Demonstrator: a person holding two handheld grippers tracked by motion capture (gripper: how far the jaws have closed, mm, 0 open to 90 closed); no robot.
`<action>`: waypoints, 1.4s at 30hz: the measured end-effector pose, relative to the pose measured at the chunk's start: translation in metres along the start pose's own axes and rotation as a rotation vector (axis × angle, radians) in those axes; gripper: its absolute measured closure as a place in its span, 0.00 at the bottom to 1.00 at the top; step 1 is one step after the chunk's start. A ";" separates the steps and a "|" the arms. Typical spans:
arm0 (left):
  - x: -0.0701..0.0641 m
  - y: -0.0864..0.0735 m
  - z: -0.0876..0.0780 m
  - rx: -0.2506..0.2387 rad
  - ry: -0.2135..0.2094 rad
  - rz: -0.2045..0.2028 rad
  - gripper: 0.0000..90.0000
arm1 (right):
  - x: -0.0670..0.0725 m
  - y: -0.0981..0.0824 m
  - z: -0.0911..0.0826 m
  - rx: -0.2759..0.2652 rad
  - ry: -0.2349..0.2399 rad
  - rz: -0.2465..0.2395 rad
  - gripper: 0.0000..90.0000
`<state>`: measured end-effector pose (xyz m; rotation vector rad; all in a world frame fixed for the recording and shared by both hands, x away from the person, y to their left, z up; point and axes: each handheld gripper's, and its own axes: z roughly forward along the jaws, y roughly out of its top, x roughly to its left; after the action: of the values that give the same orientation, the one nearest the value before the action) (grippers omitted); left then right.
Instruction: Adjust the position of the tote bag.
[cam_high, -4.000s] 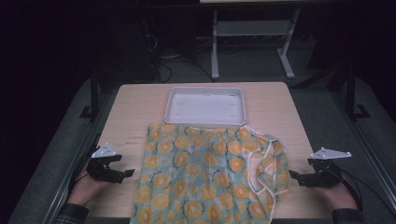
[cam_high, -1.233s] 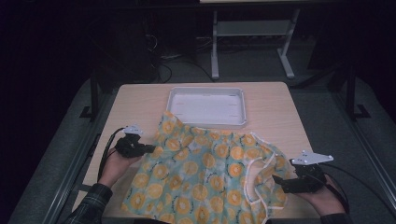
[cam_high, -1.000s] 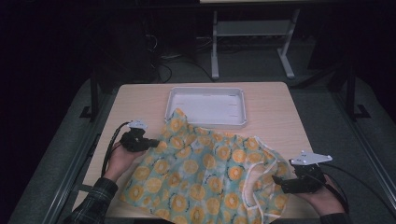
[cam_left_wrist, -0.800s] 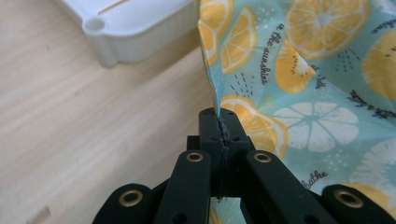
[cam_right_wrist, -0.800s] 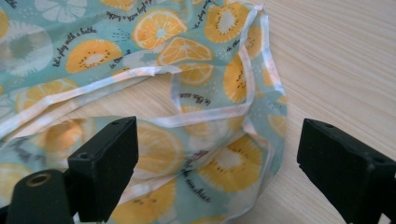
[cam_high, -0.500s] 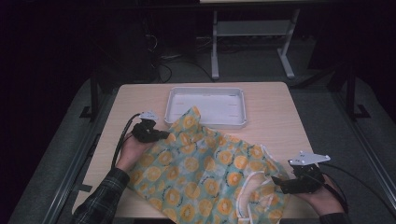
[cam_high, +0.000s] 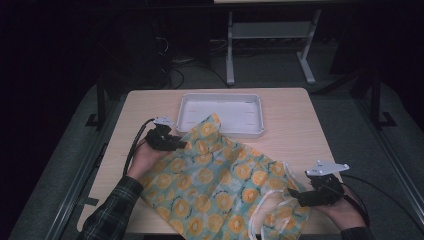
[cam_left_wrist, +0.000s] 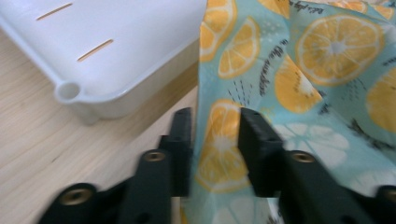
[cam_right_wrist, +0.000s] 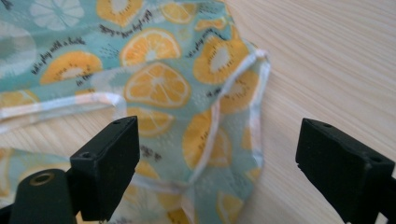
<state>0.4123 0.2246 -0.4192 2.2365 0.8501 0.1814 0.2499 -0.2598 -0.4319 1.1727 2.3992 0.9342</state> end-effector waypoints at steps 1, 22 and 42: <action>0.000 -0.001 -0.004 0.004 0.007 0.001 0.53 | 0.000 0.005 0.003 0.006 0.011 -0.008 0.15; -0.016 -0.076 -0.068 0.048 0.044 -0.041 0.41 | -0.011 0.090 0.072 0.015 0.131 -0.054 0.32; -0.022 -0.111 -0.059 0.177 0.067 -0.032 0.56 | -0.018 0.104 0.133 0.110 0.146 -0.096 0.48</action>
<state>0.3159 0.3024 -0.4485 2.3905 0.9710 0.1731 0.3914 -0.1711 -0.4605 1.0476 2.6283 0.8960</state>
